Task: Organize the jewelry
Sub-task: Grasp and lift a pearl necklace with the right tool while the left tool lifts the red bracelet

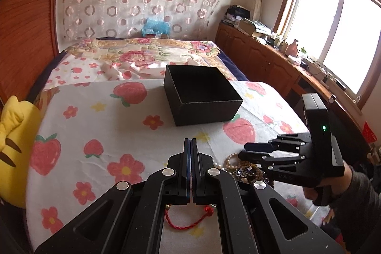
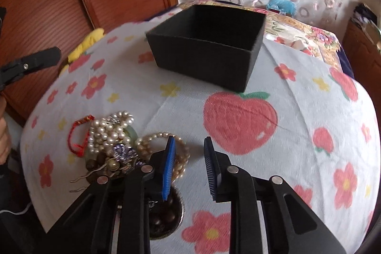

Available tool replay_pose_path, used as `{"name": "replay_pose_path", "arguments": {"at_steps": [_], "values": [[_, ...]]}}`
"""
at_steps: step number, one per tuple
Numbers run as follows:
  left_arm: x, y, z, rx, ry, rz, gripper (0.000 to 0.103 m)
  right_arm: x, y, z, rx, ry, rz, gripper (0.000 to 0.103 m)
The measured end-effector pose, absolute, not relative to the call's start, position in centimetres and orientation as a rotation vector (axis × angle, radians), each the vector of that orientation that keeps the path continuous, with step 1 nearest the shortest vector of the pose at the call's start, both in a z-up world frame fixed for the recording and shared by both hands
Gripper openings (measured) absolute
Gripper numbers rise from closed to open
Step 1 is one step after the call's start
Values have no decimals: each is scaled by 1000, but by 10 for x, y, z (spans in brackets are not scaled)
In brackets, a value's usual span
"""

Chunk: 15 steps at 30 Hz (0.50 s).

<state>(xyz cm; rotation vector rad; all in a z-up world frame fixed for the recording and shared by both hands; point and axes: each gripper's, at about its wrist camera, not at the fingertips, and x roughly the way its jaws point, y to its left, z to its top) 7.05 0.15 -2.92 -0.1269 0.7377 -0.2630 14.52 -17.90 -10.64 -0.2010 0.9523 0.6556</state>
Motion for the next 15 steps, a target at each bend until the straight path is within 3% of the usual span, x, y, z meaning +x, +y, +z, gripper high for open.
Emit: {"name": "replay_pose_path", "arguments": {"at_steps": [3, 8, 11, 13, 15], "values": [[67, 4, -32, -105, 742, -244, 0, 148, -173, -105, -241, 964, 668, 25], [60, 8, -53, -79, 820, -253, 0, 152, -173, -106, -259, 975, 695, 6], [60, 7, -78, -31, 899, -232, 2, 148, -173, -106, -264, 952, 685, 5], [60, 6, -88, 3, 931, -229, 20, 146, -173, -105, -278, 930, 650, 5], [60, 4, -94, 28, 944, -228, 31, 143, -179, -100, -262, 902, 635, 5]]}}
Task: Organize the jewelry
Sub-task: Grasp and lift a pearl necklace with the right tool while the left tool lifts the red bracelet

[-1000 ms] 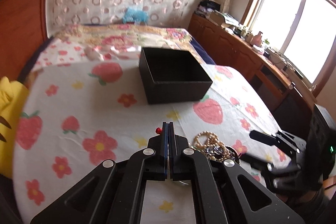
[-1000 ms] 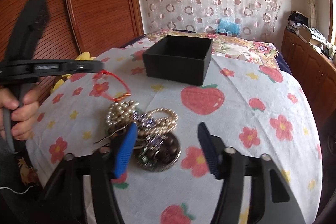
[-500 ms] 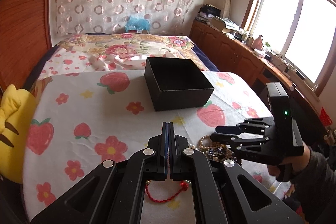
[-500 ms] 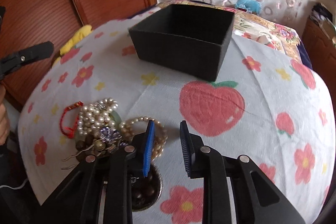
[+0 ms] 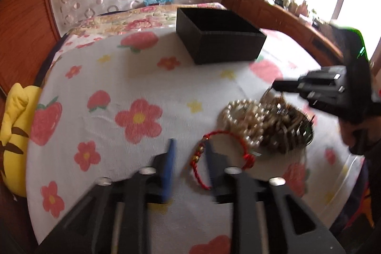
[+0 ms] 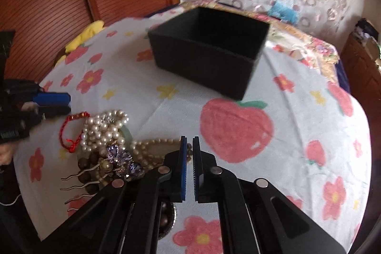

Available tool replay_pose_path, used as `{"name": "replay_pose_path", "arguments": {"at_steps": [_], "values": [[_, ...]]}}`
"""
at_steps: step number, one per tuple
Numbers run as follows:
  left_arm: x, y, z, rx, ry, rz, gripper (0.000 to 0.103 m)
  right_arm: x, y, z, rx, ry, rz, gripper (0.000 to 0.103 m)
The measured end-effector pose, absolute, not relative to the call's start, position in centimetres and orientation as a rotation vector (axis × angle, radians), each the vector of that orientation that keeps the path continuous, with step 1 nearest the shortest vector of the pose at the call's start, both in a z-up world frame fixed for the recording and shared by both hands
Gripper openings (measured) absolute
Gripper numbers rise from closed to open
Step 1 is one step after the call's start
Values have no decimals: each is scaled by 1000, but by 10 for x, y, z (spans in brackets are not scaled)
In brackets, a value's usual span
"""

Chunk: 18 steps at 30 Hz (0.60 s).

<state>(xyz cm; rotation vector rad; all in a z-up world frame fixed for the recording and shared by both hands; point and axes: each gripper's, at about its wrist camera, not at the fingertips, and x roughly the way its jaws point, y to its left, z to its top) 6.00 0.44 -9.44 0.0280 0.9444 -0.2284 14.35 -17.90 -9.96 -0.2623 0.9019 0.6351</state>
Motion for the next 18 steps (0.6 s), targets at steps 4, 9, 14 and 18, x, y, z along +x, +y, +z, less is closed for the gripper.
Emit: {"name": "replay_pose_path", "arguments": {"at_steps": [4, 9, 14, 18], "values": [[61, -1, -101, 58, 954, -258, 31, 142, -195, -79, -213, 836, 606, 5], [64, -13, -107, 144, 924, -271, 12, 138, -206, -51, -192, 768, 599, 5], [67, -6, -104, 101, 926, -254, 6, 130, -208, -24, -186, 704, 603, 5], [66, 0, -87, 62, 880, -241, 6, 124, -209, 0, -188, 652, 604, 5]]}}
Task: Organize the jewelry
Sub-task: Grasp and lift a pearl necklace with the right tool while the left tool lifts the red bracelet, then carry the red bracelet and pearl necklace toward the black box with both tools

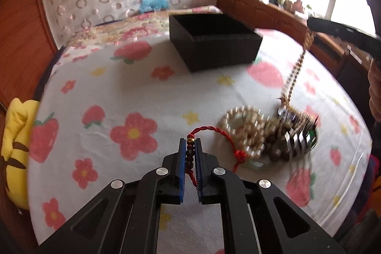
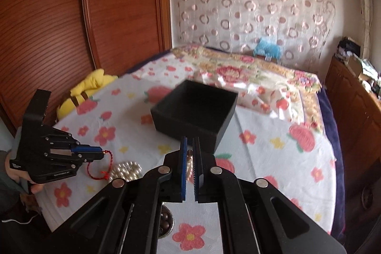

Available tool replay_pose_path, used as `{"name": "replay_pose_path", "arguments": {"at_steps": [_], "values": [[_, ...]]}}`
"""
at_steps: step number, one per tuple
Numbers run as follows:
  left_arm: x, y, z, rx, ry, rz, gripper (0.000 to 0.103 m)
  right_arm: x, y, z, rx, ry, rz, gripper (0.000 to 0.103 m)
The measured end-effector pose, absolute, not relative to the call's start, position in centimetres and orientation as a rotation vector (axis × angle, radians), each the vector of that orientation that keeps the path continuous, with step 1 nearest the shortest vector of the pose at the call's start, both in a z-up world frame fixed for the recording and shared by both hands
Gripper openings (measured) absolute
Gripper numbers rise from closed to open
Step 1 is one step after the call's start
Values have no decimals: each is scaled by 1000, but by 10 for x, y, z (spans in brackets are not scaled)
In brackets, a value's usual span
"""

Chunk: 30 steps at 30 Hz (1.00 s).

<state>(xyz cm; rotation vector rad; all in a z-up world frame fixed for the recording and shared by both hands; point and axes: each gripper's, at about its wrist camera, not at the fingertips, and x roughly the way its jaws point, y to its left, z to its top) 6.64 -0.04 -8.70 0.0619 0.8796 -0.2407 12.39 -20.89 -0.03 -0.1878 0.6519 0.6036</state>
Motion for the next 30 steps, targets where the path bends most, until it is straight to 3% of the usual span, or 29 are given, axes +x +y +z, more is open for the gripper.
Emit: {"name": "replay_pose_path", "arguments": {"at_steps": [12, 30], "values": [[67, -3, -21, 37, 721, -244, 6, 103, -205, 79, -214, 486, 612, 5], [67, 1, -11, 29, 687, -239, 6, 90, -199, 140, -227, 359, 622, 5]]}}
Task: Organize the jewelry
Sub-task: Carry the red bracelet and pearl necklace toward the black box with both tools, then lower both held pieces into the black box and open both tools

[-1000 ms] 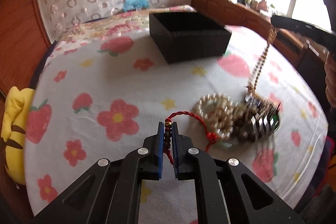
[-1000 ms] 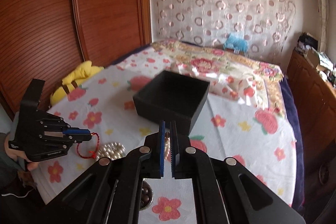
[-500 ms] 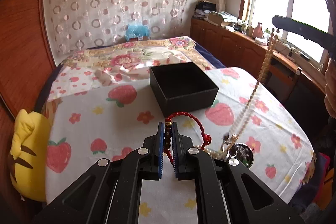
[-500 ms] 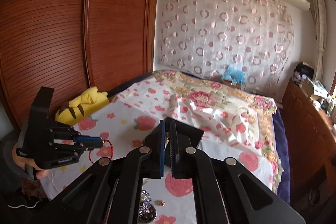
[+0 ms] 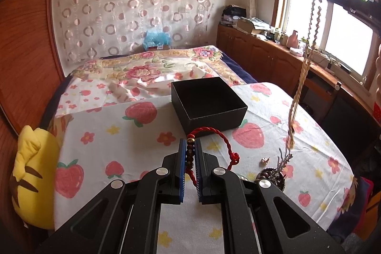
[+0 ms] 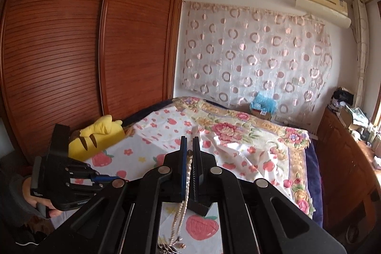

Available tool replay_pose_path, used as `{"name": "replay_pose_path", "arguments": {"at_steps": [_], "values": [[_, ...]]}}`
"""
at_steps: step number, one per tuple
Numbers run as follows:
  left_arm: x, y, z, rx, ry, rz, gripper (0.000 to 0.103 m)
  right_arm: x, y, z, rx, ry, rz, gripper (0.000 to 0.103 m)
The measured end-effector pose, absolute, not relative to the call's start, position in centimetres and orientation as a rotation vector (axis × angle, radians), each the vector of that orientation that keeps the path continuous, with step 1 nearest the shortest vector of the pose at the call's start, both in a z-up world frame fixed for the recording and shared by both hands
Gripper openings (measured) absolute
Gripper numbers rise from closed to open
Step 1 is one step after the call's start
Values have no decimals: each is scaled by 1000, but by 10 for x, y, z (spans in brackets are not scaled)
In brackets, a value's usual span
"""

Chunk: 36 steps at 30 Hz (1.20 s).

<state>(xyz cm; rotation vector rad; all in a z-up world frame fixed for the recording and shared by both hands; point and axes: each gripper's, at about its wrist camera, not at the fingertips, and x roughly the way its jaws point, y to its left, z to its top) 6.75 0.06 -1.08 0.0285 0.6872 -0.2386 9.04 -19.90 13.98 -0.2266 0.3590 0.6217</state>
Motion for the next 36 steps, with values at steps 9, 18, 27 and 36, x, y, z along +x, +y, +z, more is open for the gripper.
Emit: {"name": "replay_pose_path", "arguments": {"at_steps": [9, 18, 27, 36], "values": [[68, 3, -5, 22, 670, -232, 6, 86, -199, 169, -259, 306, 599, 5], [91, -4, 4, 20, 652, -241, 6, 111, -193, 150, -280, 355, 585, 5], [149, -18, -4, 14, 675, -252, 6, 147, -190, 139, -276, 370, 586, 5], [181, -20, -6, 12, 689, -253, 6, 199, -183, 101, -241, 454, 617, 5]]}}
